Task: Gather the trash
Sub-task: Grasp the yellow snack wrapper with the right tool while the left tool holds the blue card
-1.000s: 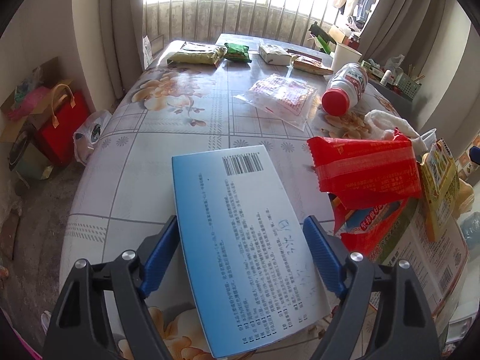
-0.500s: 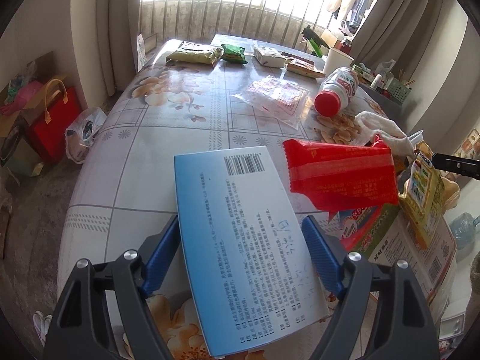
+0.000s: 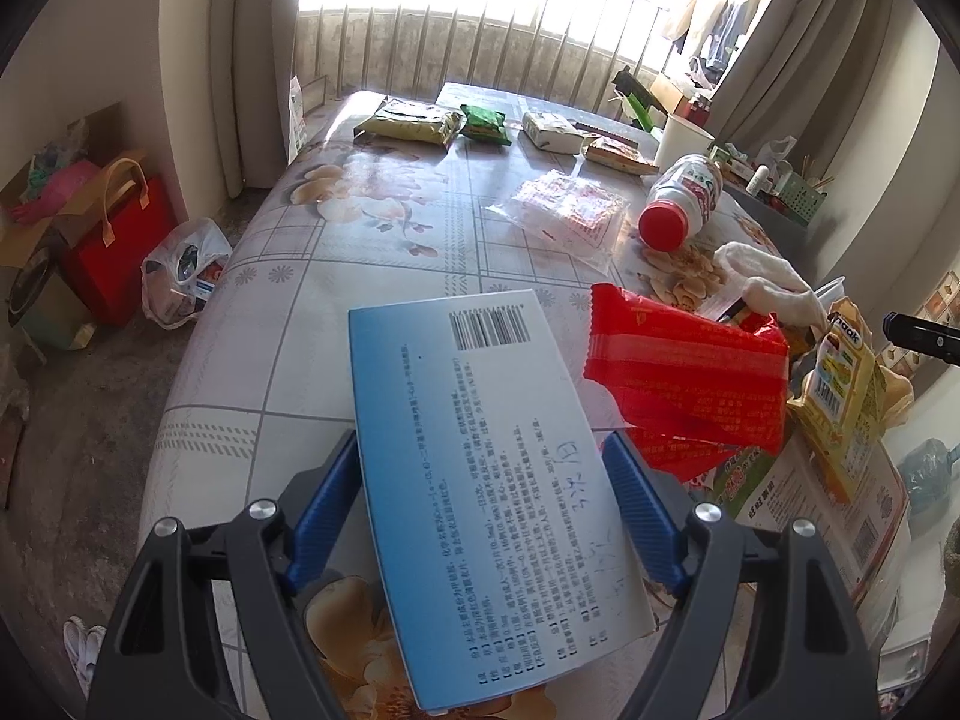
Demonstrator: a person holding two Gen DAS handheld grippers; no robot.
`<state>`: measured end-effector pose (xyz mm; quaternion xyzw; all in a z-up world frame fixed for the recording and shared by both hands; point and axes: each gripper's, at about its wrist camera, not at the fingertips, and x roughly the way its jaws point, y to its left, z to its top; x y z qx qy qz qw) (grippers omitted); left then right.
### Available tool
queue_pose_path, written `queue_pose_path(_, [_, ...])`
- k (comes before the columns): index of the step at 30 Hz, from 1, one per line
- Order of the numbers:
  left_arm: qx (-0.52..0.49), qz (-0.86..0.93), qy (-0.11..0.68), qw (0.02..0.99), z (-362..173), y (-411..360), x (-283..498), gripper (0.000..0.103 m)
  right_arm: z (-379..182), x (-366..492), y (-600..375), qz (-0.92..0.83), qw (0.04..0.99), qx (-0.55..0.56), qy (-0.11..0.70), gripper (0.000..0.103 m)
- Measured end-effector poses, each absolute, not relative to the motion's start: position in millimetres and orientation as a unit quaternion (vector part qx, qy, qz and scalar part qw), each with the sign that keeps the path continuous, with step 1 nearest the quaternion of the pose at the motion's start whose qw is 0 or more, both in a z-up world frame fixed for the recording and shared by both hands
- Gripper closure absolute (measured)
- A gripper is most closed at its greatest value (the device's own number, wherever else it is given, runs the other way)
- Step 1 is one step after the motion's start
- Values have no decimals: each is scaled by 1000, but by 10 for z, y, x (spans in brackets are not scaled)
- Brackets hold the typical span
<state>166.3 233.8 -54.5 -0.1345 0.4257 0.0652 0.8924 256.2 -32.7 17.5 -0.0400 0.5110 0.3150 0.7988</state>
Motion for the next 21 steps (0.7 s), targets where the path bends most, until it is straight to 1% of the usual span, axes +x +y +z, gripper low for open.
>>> queue_pose_path(1, [-135, 66, 427, 892, -553, 2336, 1661, 25, 167, 2549, -300, 314, 801, -50, 508, 49])
queue_pose_path(2, [-135, 66, 427, 892, -560, 2335, 1657, 25, 149, 2537, -265, 315, 801, -61, 506, 47])
queue_pose_path(6, [-138, 66, 424, 893, -557, 2335, 1638, 25, -37, 2542, -109, 306, 788, -107, 523, 47])
queue_pose_path(7, [-138, 65, 422, 894, -548, 2334, 1632, 25, -87, 2546, -78, 302, 786, -118, 527, 50])
queue_pose_path(8, [-137, 66, 419, 895, -538, 2334, 1627, 25, -128, 2545, -58, 296, 785, -128, 530, 59])
queue_pose_path(11, [-134, 67, 413, 898, -506, 2340, 1615, 25, -174, 2520, -33, 285, 785, -146, 530, 72])
queue_pose_path(12, [-135, 67, 412, 899, -499, 2347, 1611, 25, -168, 2504, -31, 283, 787, -150, 527, 79])
queue_pose_path(13, [-136, 67, 410, 899, -493, 2354, 1612, 25, -162, 2489, -27, 284, 787, -153, 526, 79])
queue_pose_path(15, [-137, 68, 409, 900, -484, 2366, 1605, 25, -135, 2442, -17, 283, 790, -161, 519, 84])
queue_pose_path(18, [-137, 70, 406, 901, -467, 2371, 1587, 25, -80, 2373, 6, 278, 798, -179, 505, 86])
queue_pose_path(21, [-138, 70, 400, 903, -415, 2370, 1547, 25, 36, 2319, -22, 279, 808, -172, 490, 88])
